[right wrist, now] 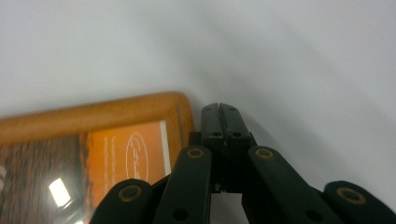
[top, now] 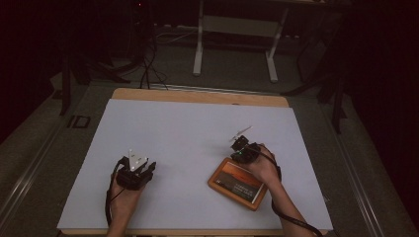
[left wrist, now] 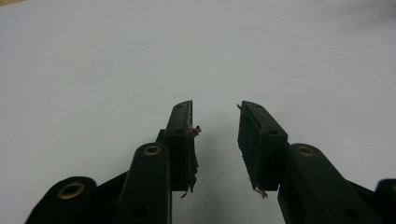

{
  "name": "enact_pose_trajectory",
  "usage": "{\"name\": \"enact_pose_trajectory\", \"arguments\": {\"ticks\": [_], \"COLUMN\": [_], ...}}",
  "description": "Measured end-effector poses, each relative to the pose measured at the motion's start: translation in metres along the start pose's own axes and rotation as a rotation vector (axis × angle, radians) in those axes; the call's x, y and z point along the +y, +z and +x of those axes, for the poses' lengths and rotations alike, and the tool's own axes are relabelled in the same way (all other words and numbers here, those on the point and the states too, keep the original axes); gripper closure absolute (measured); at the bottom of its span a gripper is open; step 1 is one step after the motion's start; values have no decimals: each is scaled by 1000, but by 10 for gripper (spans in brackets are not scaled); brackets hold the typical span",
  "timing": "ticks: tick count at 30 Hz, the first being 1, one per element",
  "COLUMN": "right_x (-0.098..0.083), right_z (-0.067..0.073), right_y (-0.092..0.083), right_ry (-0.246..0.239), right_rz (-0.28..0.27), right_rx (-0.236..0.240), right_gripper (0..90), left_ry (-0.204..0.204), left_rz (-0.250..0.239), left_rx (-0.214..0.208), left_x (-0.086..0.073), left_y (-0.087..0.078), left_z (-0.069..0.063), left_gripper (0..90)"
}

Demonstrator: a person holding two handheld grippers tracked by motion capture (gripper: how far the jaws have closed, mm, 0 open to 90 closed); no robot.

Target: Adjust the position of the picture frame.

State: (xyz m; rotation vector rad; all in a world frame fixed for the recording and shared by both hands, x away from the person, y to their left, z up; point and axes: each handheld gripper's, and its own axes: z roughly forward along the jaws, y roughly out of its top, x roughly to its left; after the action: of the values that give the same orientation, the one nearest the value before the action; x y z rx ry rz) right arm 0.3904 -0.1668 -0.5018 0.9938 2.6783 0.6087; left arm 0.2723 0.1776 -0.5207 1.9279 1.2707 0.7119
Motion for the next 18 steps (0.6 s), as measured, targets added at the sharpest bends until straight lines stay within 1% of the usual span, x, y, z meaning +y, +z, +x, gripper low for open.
{"name": "enact_pose_trajectory", "arguments": {"ticks": [3,5,6,8,11,13,14,15,17,18], "right_x": [6,7,7,5,-2,-9,-9,-13,-28,-28], "right_z": [13,18,18,16,7,1,1,-2,-10,-10], "right_y": [3,3,2,-4,-17,-25,-25,-28,-36,-36], "right_ry": [-50,-70,-74,-58,-30,-9,-9,-3,23,23], "right_rz": [2,5,-6,-31,-61,-69,-69,-75,-79,-79], "right_rx": [34,42,41,38,24,16,16,15,10,10], "right_gripper": [900,900,900,900,900,900,900,900,900,900], "left_ry": [2,2,2,2,-1,1,1,0,2,7], "left_rz": [3,4,3,2,3,3,3,2,-2,-4], "left_rx": [-2,-4,-5,-5,-8,-12,-12,-15,-18,-19], "left_x": [0,0,0,0,0,0,0,0,1,1], "left_y": [0,0,0,0,1,1,1,1,1,1], "left_z": [0,-1,-1,-1,-1,-1,-1,-2,-3,-3], "left_gripper": [653,651,651,650,649,646,645,645,638,638]}}
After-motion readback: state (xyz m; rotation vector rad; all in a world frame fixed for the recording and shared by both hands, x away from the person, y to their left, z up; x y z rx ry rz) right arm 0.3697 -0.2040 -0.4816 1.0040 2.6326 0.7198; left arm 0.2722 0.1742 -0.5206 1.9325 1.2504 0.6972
